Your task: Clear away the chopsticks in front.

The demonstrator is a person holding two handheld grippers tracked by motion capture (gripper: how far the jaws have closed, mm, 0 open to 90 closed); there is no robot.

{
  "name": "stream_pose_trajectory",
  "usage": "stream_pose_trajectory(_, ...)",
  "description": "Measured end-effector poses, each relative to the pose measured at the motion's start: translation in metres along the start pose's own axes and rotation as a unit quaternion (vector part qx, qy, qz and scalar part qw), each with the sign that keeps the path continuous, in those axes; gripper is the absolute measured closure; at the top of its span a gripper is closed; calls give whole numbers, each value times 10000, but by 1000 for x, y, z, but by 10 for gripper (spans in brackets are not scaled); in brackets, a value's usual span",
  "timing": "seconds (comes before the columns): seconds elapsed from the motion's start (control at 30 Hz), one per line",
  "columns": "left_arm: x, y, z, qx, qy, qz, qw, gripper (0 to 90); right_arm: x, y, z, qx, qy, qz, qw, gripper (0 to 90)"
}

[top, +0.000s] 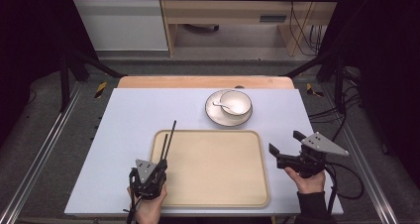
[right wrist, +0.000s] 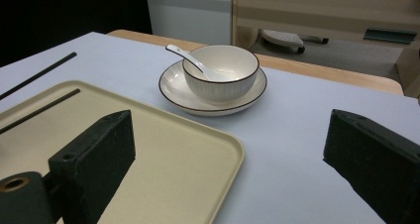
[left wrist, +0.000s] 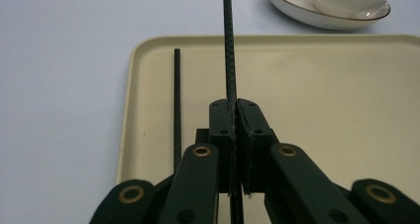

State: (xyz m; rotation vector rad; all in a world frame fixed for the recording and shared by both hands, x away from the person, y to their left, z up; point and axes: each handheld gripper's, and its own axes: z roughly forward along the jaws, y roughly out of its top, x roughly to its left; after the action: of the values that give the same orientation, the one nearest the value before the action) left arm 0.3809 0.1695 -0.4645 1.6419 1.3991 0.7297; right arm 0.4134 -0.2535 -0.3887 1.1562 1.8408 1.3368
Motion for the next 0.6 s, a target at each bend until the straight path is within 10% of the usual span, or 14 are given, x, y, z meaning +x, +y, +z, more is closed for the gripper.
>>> stream_pose_trajectory(0.6, -2, -15, 7, 569, 261, 135, 9979, 851, 1, 0, 1, 22, -6, -14, 10000, 57)
